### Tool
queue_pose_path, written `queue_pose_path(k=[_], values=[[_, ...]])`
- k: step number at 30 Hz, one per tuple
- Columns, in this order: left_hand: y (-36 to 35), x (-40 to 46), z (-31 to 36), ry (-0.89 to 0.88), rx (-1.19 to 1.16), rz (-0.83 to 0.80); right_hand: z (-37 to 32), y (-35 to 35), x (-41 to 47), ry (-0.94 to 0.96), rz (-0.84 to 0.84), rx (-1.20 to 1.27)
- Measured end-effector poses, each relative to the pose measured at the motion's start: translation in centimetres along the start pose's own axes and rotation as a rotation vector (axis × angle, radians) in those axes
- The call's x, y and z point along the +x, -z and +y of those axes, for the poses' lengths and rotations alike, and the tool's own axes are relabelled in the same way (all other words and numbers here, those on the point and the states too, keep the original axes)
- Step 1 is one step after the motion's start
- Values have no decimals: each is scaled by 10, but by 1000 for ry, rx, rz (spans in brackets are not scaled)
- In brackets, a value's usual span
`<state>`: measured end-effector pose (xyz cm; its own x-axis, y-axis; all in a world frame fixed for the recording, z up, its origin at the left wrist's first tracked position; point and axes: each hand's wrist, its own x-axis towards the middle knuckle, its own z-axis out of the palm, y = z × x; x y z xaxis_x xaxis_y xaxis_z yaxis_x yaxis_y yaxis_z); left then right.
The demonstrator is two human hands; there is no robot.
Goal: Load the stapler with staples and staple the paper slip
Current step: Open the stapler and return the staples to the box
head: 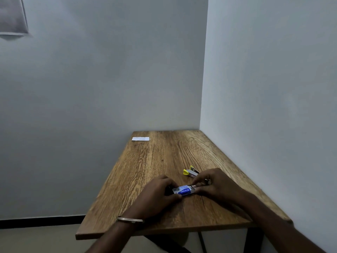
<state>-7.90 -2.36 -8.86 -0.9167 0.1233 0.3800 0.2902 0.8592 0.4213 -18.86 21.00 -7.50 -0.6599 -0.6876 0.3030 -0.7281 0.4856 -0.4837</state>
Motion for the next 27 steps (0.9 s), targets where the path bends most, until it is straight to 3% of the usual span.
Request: queue_pose_path(k=[12, 27], values=[[0, -1, -1, 1, -1, -4, -6, 1, -8, 126, -3, 3], [-1, 1, -3, 11, 11, -7, -3, 2, -8, 109, -8, -68]])
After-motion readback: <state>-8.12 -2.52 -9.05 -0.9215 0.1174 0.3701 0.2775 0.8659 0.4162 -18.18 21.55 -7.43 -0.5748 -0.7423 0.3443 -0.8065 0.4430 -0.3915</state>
